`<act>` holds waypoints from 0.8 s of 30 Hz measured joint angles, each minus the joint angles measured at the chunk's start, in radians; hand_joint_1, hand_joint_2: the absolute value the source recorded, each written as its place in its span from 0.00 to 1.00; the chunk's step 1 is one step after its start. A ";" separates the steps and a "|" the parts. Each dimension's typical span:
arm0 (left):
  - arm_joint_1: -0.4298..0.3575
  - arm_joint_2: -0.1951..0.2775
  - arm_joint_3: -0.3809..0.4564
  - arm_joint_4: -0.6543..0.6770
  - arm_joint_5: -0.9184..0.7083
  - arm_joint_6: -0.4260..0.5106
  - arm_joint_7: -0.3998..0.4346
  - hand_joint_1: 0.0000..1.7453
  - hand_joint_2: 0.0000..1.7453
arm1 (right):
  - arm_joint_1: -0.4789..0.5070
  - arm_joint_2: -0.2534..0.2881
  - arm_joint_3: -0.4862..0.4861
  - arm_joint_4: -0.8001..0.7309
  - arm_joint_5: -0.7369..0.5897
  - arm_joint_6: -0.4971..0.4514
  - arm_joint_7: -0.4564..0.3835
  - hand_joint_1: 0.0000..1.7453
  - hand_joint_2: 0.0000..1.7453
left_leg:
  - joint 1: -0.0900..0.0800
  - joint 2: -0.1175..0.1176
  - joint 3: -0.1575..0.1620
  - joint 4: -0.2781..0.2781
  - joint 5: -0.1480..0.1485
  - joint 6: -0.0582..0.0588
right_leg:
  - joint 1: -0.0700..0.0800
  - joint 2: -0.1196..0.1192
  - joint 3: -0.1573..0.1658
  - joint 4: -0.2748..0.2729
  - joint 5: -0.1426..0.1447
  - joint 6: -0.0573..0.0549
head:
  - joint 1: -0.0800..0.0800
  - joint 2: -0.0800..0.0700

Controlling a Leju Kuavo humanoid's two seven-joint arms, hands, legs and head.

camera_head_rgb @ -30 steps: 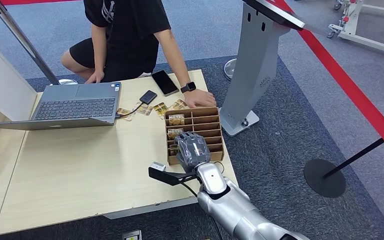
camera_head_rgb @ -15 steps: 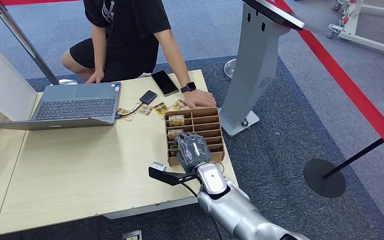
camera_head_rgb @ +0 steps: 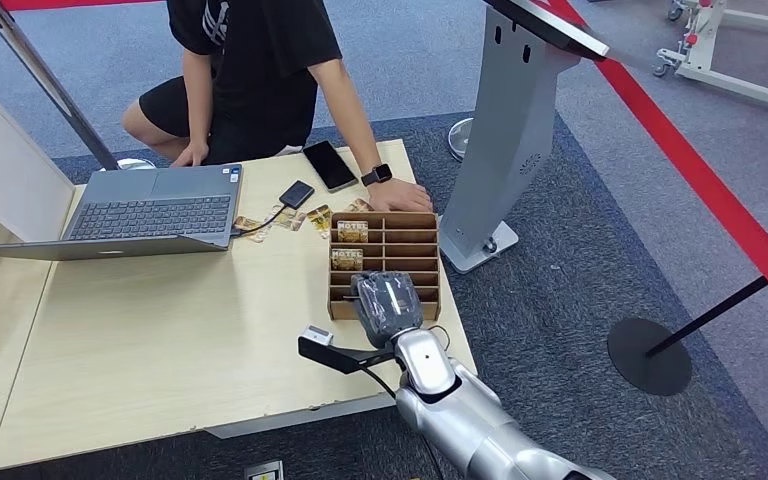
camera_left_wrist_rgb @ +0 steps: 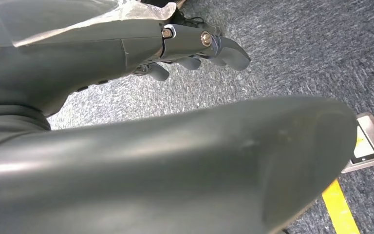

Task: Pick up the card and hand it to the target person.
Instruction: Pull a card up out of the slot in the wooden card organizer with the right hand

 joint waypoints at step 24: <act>0.013 -0.002 0.023 0.004 0.007 0.010 -0.009 0.00 0.00 | 0.070 -0.146 -0.116 -0.727 -0.026 0.193 -0.015 0.77 1.00 | 0.000 -0.001 -0.003 0.003 -0.001 0.000 | 0.000 -0.001 -0.003 0.002 -0.001 0.000 | 0.000 0.000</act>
